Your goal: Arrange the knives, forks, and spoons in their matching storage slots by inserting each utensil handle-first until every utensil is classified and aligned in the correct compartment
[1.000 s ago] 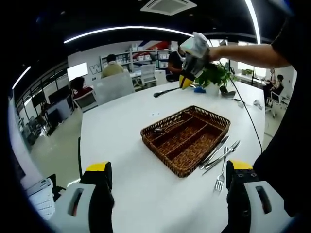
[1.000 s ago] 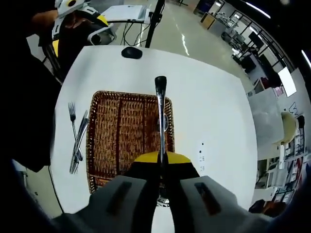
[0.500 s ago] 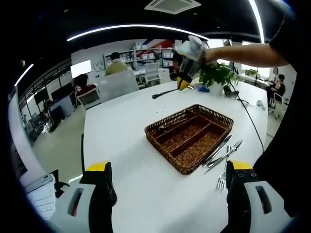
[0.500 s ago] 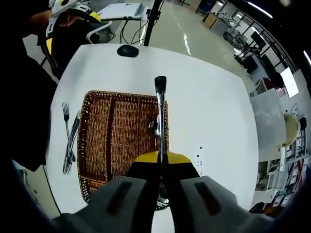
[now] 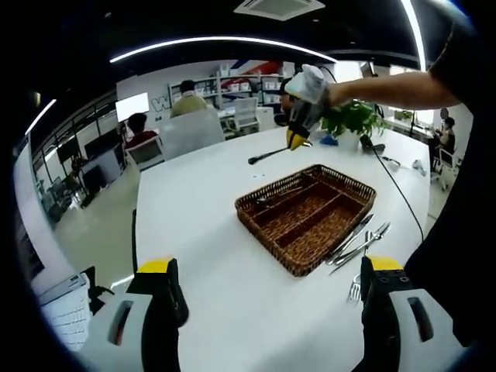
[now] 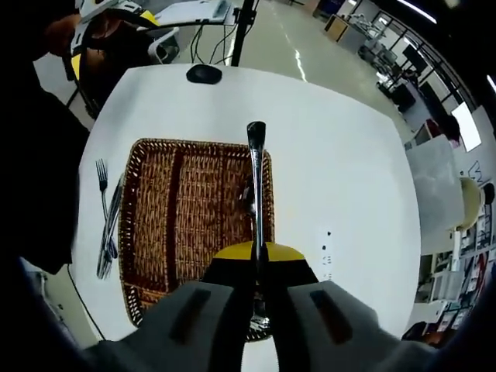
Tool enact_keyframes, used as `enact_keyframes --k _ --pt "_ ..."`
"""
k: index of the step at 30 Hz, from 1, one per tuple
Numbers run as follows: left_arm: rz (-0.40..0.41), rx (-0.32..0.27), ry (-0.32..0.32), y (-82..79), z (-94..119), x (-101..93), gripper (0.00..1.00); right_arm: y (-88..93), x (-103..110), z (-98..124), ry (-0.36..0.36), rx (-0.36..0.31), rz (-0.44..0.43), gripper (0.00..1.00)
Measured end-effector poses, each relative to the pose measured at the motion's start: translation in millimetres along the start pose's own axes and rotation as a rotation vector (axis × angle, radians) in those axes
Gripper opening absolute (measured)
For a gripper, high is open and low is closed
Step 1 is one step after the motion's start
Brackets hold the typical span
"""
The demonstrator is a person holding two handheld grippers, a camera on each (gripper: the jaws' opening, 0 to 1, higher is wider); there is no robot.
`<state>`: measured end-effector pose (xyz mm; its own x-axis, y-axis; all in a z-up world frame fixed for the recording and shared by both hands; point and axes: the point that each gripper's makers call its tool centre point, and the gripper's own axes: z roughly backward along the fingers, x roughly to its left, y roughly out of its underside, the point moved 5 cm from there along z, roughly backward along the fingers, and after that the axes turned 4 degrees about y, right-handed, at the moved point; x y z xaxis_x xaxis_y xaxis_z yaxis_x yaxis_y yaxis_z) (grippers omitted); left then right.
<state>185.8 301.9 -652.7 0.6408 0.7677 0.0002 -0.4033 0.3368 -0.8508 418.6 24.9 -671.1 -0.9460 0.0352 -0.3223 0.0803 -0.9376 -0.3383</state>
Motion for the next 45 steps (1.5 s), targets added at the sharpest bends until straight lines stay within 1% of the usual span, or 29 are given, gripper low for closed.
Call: enact_keyframes --k 12,24,32,36,45 --pt "0.016 0.015 -0.005 6.6 1 0.4 0.99 9.5 15 -31 -0.037 0.003 -0.018 0.00" --pt "0.025 0.032 -0.011 12.1 4 0.3 0.99 20.9 30 -56 -0.062 0.012 -0.026 0.00" --pt "0.031 0.037 -0.015 14.7 6 -0.2 0.99 27.2 34 -77 -0.074 0.017 -0.027 0.00" --pt "0.041 0.044 -0.015 17.1 9 -0.5 0.99 27.0 37 -87 -0.096 0.010 -0.031 0.00" --pt "0.048 0.058 -0.030 23.4 17 1.8 0.99 37.8 39 -113 -0.124 0.048 -0.027 0.00"
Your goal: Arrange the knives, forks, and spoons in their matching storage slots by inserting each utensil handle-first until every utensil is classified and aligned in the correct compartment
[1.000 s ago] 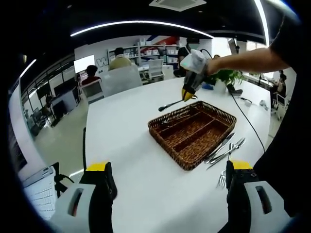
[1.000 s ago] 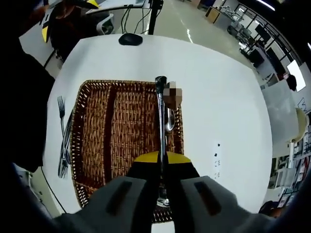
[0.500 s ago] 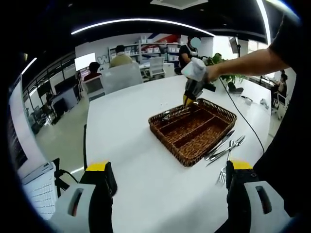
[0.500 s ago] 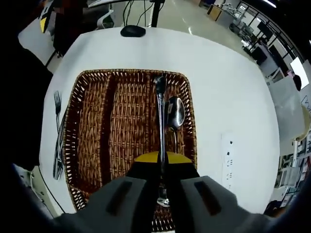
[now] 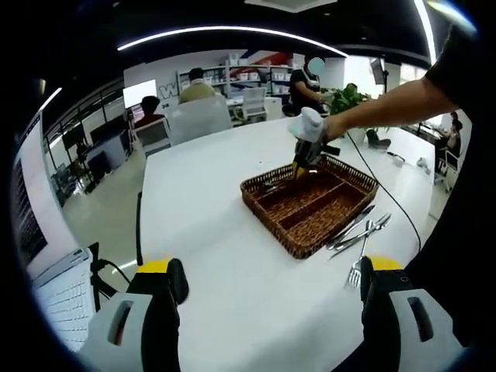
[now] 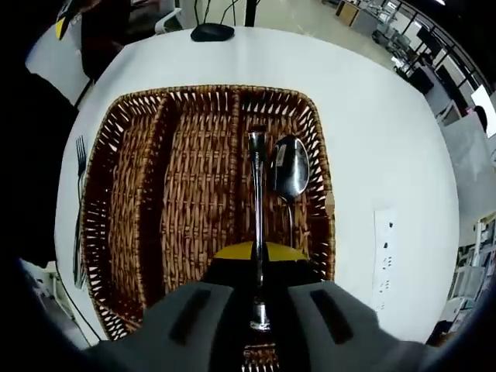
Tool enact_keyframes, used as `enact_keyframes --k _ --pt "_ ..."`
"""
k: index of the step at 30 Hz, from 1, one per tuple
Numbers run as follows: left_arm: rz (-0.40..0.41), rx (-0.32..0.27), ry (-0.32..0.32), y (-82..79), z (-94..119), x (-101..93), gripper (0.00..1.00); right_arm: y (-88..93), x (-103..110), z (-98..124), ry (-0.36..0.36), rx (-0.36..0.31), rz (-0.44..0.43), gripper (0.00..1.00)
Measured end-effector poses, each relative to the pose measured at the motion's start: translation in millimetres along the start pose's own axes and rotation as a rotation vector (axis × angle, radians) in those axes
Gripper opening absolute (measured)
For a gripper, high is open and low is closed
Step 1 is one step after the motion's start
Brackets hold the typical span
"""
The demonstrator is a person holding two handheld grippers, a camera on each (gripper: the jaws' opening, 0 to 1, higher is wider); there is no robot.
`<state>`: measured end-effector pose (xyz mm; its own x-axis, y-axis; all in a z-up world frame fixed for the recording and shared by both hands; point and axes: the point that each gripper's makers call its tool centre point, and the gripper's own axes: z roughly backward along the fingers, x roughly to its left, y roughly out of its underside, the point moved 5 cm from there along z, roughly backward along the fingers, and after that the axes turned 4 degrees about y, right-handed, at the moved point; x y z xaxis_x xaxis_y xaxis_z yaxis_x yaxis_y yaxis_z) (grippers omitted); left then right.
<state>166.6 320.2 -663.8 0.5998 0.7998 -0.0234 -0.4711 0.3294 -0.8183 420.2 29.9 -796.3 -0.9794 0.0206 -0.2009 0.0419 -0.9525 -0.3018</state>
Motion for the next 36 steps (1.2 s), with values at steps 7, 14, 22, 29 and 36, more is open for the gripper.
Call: enact_keyframes --k 7,14,22,29,36 --pt "0.003 0.016 0.000 4.0 0 0.0 0.99 3.4 -6 -8 -0.015 0.010 0.005 0.00" --pt "0.003 0.025 -0.004 4.6 1 3.7 0.99 7.8 -7 -23 -0.008 0.016 -0.011 0.00" --pt "0.002 0.028 -0.003 4.5 -2 1.6 0.99 9.3 -4 -22 -0.027 0.022 -0.018 0.02" --pt "-0.009 0.019 0.010 -1.9 -5 -3.2 0.99 6.3 -13 -13 0.035 -0.048 -0.052 0.17" --pt "-0.028 -0.002 0.024 -10.2 -8 -6.4 0.99 -18.0 -35 33 0.130 -0.215 -0.097 0.54"
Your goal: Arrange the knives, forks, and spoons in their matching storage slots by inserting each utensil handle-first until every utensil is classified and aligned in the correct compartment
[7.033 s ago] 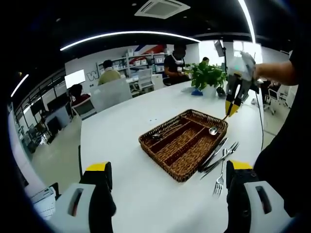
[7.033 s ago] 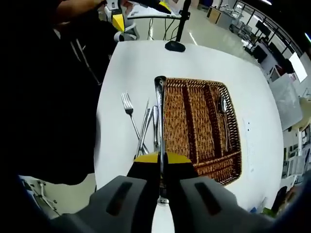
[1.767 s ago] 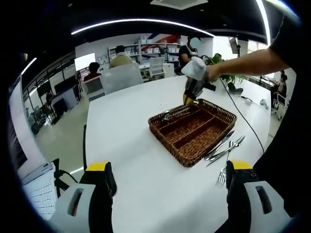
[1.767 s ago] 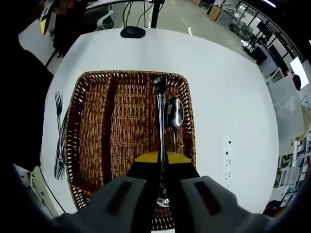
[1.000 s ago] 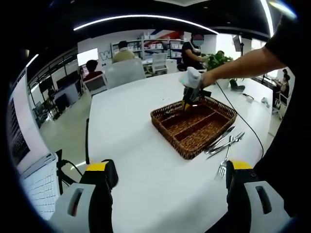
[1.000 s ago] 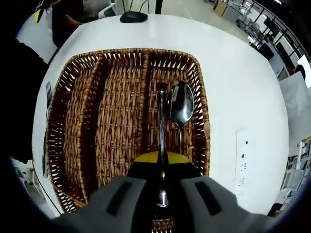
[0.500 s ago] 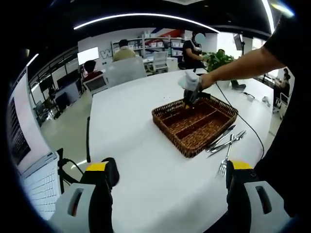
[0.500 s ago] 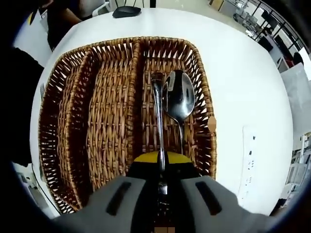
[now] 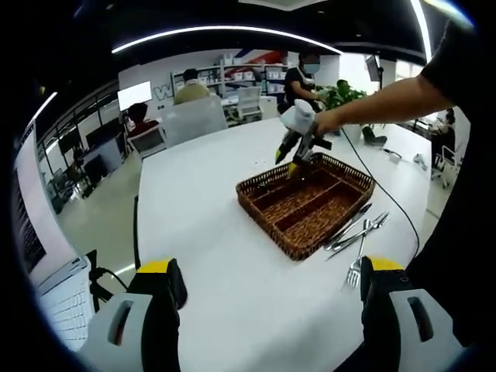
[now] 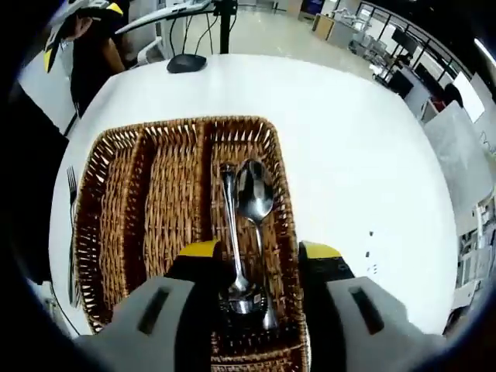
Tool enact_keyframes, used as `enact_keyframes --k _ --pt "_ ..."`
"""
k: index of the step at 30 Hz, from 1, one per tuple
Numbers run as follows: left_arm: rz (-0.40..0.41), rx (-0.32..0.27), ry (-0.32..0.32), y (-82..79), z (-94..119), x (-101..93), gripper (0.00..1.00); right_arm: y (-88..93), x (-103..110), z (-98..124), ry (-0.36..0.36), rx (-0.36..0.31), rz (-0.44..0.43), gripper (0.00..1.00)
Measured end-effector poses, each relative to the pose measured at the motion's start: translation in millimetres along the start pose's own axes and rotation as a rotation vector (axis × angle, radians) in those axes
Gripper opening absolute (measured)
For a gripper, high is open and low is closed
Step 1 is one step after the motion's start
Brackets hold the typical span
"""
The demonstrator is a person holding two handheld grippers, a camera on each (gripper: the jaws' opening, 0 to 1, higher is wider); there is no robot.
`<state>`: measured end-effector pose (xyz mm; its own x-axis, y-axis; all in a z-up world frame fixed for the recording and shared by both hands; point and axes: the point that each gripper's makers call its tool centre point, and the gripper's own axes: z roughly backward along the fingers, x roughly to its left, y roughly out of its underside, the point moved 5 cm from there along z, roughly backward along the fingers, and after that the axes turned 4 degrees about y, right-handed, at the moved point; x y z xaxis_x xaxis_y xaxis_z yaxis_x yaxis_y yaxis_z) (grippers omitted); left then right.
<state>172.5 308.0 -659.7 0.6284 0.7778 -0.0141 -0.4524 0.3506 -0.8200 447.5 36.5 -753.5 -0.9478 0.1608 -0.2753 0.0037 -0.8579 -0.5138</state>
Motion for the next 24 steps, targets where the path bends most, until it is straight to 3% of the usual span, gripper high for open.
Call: enact_keyframes --k 3,4,5,9,12,17,20,24 --pt "-0.008 -0.013 0.008 -3.4 -2 -1.5 0.99 -13.0 -11 16 0.046 -0.073 -0.055 0.82" --pt "-0.009 -0.017 0.010 -4.4 -2 -2.3 0.99 -15.8 -15 20 0.071 -0.095 -0.066 0.95" --pt "-0.012 -0.023 0.012 -5.9 -3 -3.6 0.99 -18.4 -20 25 0.099 -0.117 -0.102 0.99" --pt "-0.021 -0.035 0.020 -10.4 -6 -9.5 0.99 -19.9 -25 50 0.152 -0.128 -0.172 1.00" --pt "-0.023 -0.053 0.023 -14.6 -7 -11.1 0.99 -22.5 -26 69 0.230 -0.187 -0.199 1.00" --pt "-0.018 -0.080 0.031 -21.1 -9 -12.3 0.99 -11.1 -12 104 0.305 -0.217 -0.293 1.00" --pt "-0.018 -0.093 0.044 -24.0 -12 -13.3 0.99 -3.4 -3 120 0.361 -0.231 -0.305 1.00" --pt "-0.028 -0.103 0.057 -27.8 -17 -15.7 0.99 6.6 11 139 0.387 -0.255 -0.380 1.00"
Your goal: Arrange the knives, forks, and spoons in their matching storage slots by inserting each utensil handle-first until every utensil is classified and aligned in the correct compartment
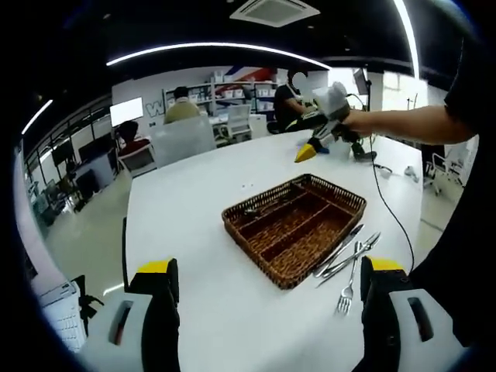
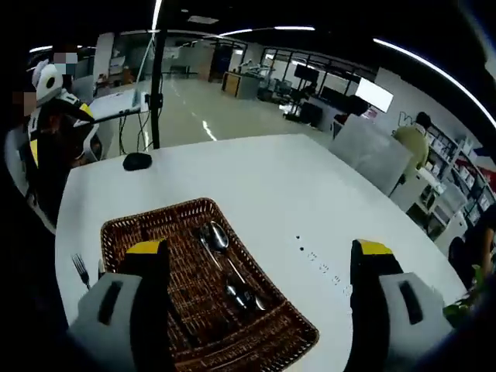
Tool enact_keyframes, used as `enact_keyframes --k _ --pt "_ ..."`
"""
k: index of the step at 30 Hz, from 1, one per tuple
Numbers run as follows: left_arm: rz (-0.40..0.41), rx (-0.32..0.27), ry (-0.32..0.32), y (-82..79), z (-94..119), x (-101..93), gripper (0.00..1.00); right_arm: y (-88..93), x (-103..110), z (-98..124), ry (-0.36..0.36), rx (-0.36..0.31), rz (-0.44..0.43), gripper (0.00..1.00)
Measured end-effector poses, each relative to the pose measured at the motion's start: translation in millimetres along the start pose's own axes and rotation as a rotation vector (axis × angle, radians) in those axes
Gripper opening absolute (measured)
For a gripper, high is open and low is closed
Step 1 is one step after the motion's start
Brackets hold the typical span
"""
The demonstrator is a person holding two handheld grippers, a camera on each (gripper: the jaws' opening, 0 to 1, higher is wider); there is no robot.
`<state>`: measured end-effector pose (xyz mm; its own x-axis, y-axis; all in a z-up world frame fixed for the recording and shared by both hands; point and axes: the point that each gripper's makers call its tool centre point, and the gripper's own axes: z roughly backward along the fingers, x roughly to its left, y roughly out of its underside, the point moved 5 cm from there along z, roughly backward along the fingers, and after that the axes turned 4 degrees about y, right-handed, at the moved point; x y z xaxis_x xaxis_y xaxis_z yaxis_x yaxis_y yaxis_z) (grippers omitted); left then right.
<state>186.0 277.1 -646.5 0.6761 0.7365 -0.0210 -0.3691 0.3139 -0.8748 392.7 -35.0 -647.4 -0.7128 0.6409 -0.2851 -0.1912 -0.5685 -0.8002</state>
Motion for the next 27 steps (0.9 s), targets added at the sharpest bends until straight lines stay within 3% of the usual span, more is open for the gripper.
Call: enact_keyframes --k 8,11,27 --pt "-0.007 -0.030 -0.001 -4.4 -10 1.4 0.99 26.5 6 38 0.108 -0.001 -0.121 1.00" --pt "-0.014 -0.036 0.005 -6.5 -12 -0.4 0.99 32.5 11 53 0.136 -0.030 -0.172 1.00" --pt "-0.031 -0.057 0.028 -7.2 -17 -13.4 0.99 63.8 38 131 0.260 -0.051 -0.272 1.00"
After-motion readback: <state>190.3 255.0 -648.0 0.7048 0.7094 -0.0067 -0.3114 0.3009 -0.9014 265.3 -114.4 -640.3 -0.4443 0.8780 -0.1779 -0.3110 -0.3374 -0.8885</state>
